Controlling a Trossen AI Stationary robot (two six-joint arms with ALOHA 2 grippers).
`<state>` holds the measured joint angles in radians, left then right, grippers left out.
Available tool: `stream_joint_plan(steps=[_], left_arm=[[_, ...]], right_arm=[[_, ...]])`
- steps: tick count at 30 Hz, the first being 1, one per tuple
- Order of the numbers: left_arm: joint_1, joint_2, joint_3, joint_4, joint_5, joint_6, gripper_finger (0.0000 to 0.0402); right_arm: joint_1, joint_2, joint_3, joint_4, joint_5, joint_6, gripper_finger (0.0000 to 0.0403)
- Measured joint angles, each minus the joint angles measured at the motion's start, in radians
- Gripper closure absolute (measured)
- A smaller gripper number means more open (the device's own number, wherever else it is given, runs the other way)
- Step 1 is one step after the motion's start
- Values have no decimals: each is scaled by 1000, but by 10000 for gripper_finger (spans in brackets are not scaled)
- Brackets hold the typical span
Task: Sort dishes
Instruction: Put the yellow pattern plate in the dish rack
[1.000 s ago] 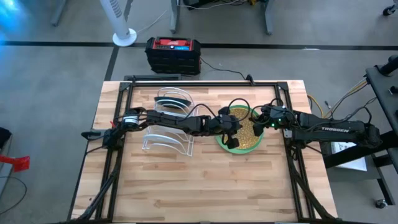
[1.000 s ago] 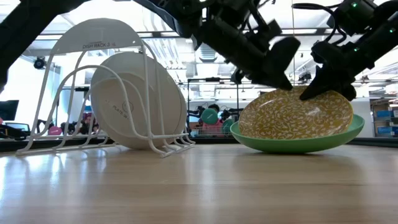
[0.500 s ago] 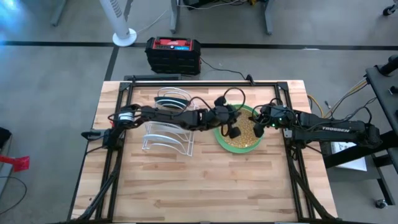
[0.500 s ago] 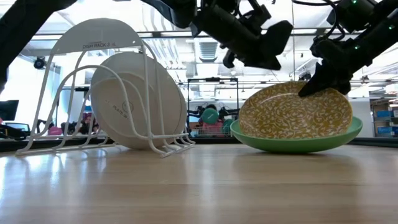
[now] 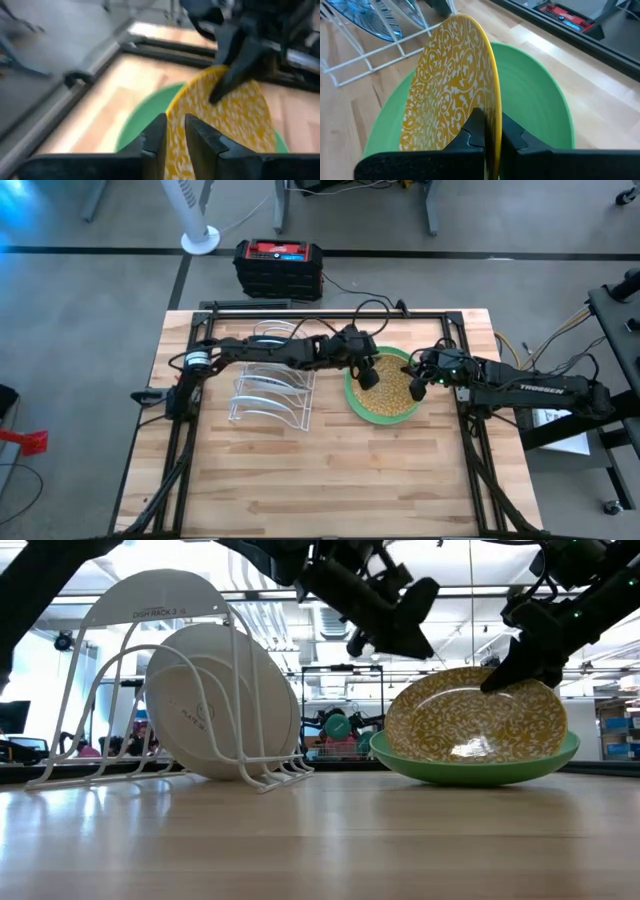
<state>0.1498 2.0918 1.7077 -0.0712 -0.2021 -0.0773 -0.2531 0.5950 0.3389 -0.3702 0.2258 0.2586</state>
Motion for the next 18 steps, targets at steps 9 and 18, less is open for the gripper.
stream_joint_plan(steps=[9,18], left_arm=[[28,1,0,-37,124,16,263],[37,2,0,-69,136,53,177]], right_arm=[[0,-8,34,-14,-17,-34,403],[0,-9,65,-49,-17,-60,403]])
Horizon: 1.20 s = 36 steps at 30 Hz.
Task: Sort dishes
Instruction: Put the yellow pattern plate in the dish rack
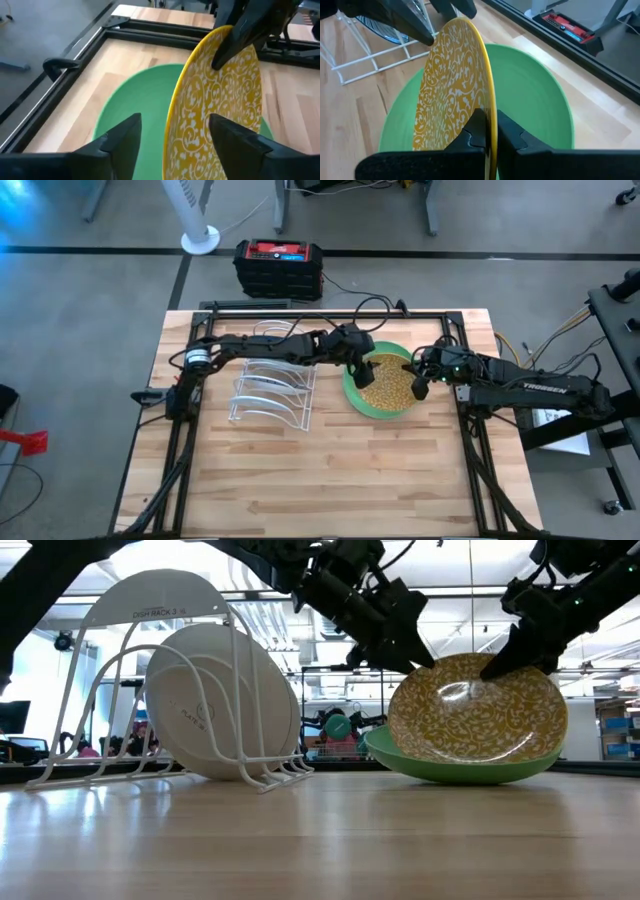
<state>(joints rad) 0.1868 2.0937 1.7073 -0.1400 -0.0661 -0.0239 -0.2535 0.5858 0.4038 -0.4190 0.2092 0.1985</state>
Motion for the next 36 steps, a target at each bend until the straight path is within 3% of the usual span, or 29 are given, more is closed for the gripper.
stream_joint_plan(steps=[4,7,15,23,31,36], left_arm=[[2,0,0,-4,18,24,155],[4,0,-1,-4,88,26,152],[4,46,-3,31,112,5,179],[5,58,-4,44,109,-5,247],[7,56,-4,45,135,-4,369],[6,56,8,33,132,-4,376]], right_arm=[[0,0,0,1,-1,-1,403],[0,0,0,15,-5,-4,403],[0,0,0,56,-5,-21,402],[1,-2,0,81,-10,-41,402],[1,-5,2,98,-18,-64,402],[1,-4,2,94,-19,-55,400]])
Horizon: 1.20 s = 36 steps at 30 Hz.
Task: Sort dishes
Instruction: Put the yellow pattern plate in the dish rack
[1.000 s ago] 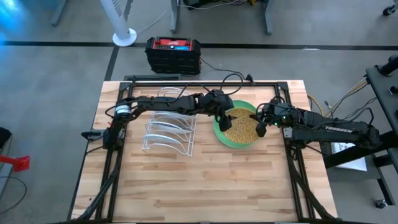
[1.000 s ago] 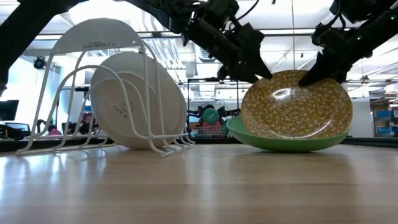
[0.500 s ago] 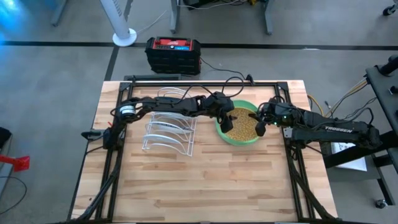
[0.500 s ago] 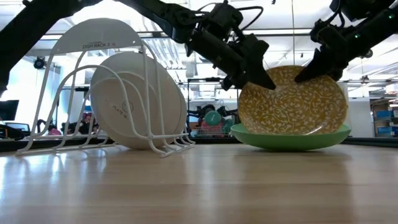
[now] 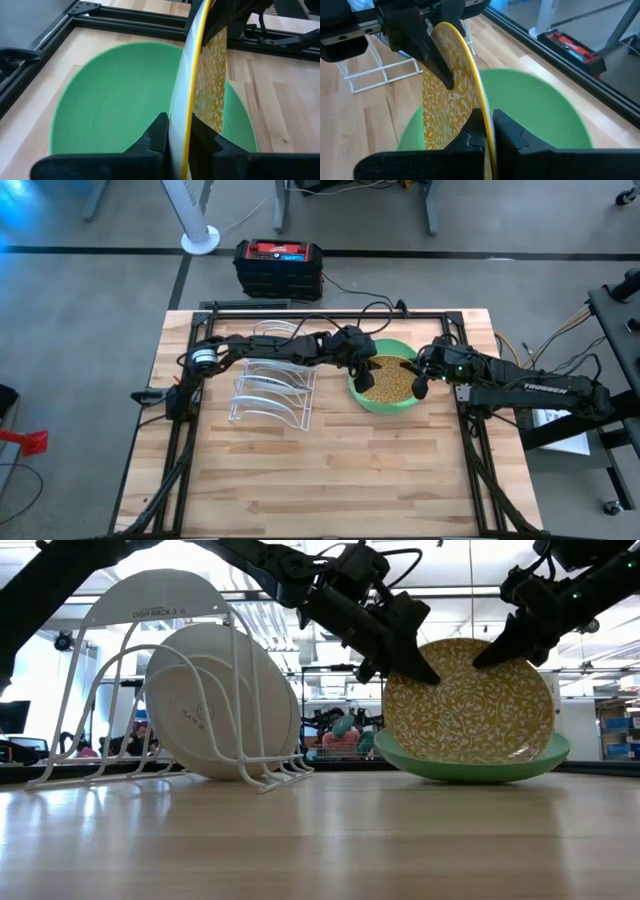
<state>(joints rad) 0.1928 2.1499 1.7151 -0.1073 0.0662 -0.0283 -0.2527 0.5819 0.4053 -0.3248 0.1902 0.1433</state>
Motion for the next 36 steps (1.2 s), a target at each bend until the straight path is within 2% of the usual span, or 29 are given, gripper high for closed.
stream_joint_plan(steps=[10,18,23,28,36], left_arm=[[0,2,35,-5,-27,6,382],[-3,-12,37,23,-35,13,388],[-17,-31,41,31,-93,59,388],[-23,-34,41,29,-104,71,388],[-60,-41,53,19,-294,134,388]], right_arm=[[-3,-4,0,14,47,20,339],[-2,-62,0,23,54,101,290],[-2,-100,2,25,45,150,269],[-1,-111,2,22,43,156,255],[-1,-109,105,-80,41,241,241]])
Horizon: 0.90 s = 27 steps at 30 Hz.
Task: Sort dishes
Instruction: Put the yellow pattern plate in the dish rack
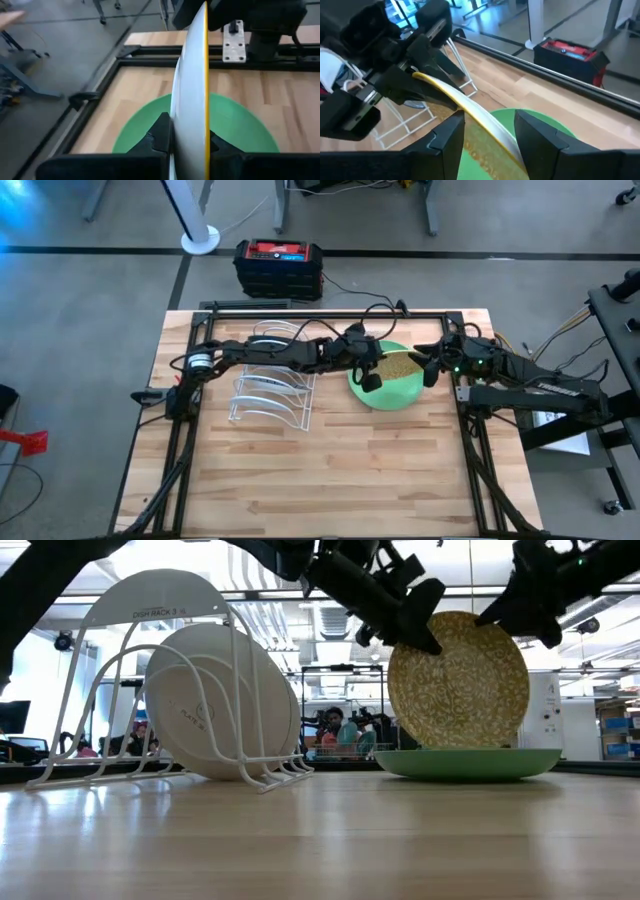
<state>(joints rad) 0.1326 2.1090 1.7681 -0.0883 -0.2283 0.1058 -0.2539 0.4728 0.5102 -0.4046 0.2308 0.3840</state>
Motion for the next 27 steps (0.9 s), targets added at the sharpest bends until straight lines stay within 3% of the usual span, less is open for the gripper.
stream_joint_plan(steps=[6,13,18,21,24,27], left_arm=[[-31,0,43,-7,-67,83,388],[-114,0,72,-24,-350,299,388],[-157,-1,89,-23,-419,395,388],[-183,-2,68,21,-513,510,388],[-201,-2,43,52,-592,633,388],[-215,-1,30,89,-608,677,388]], right_arm=[[0,-2,116,-173,-8,86,235],[0,-20,192,-264,-131,186,226],[0,-68,196,-264,-254,270,221],[1,-100,183,-266,-329,342,215],[1,-137,163,-264,-366,418,204],[1,-175,129,-263,-376,497,189]])
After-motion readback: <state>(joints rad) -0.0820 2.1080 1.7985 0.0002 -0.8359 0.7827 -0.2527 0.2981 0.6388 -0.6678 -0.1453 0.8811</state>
